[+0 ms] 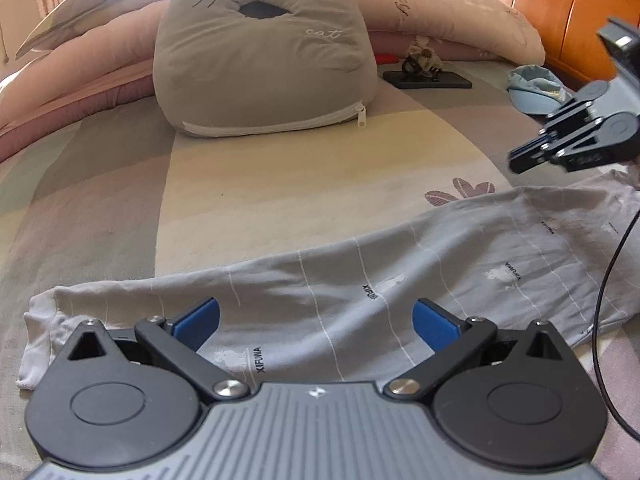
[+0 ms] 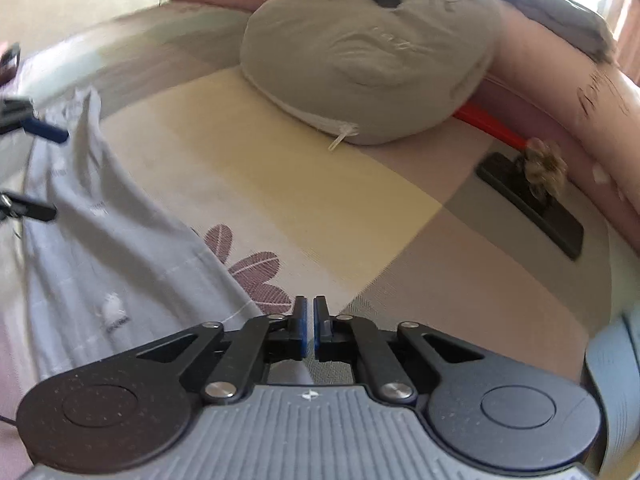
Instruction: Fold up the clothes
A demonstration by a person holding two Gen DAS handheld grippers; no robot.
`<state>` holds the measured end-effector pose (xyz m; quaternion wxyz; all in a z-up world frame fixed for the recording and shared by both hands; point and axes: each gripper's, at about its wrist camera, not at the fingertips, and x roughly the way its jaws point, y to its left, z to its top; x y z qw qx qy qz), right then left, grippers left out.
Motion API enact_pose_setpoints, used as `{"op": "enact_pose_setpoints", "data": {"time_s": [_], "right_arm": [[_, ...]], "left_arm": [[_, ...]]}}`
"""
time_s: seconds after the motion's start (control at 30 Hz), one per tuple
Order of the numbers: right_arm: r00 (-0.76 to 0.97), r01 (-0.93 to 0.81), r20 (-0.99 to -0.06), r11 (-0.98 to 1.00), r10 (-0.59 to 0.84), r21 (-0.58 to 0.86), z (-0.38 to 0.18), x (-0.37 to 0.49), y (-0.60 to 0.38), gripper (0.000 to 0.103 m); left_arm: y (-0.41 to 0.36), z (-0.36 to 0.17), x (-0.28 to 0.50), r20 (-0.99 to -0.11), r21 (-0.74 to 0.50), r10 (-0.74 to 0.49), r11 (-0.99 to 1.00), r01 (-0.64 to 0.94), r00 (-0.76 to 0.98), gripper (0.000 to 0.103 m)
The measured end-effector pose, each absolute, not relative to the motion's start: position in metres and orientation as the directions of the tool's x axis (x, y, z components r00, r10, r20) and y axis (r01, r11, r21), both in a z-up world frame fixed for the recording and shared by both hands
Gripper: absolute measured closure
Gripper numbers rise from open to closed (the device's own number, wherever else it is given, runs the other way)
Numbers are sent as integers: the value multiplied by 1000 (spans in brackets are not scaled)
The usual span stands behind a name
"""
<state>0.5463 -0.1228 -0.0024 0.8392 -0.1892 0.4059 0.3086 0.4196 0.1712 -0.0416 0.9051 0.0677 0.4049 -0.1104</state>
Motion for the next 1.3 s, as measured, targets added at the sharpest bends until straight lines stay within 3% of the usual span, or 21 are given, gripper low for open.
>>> {"op": "enact_pose_setpoints", "data": {"time_s": [0.13,0.37,0.5,0.63,0.93,1.1,1.17,1.3], "right_arm": [[462,-551,-822,834,333,29,-4,529,-149,84],[456,-368,-813,908,362,199,-33,528,-180,89],[531,-368,-783,921,324,131,-14,538,-184,83],[574,-444,-771,896,275,-10,-1,530,-205,65],[434,-643,-853,763,290,-68,-31,529,-217,65],[403,-690,-856,722,323,-52,-35,523,-216,80],[404,-697,-854,715,329,-54,-33,518,-214,99],[528,-574,-808,811,261,-112,-27,525,-216,100]], "left_arm": [[175,-55,422,-782,34,-122,971,236,611,1],[184,-64,422,-811,47,-92,974,222,577,1],[187,-64,421,-816,51,-76,978,202,573,1],[186,-65,422,-813,55,-71,979,197,578,1],[185,-65,424,-818,61,-66,978,200,571,1],[183,-66,426,-818,64,-62,978,196,572,0],[182,-66,427,-819,65,-60,978,196,571,0],[182,-65,427,-820,68,-55,979,191,570,0]]}}
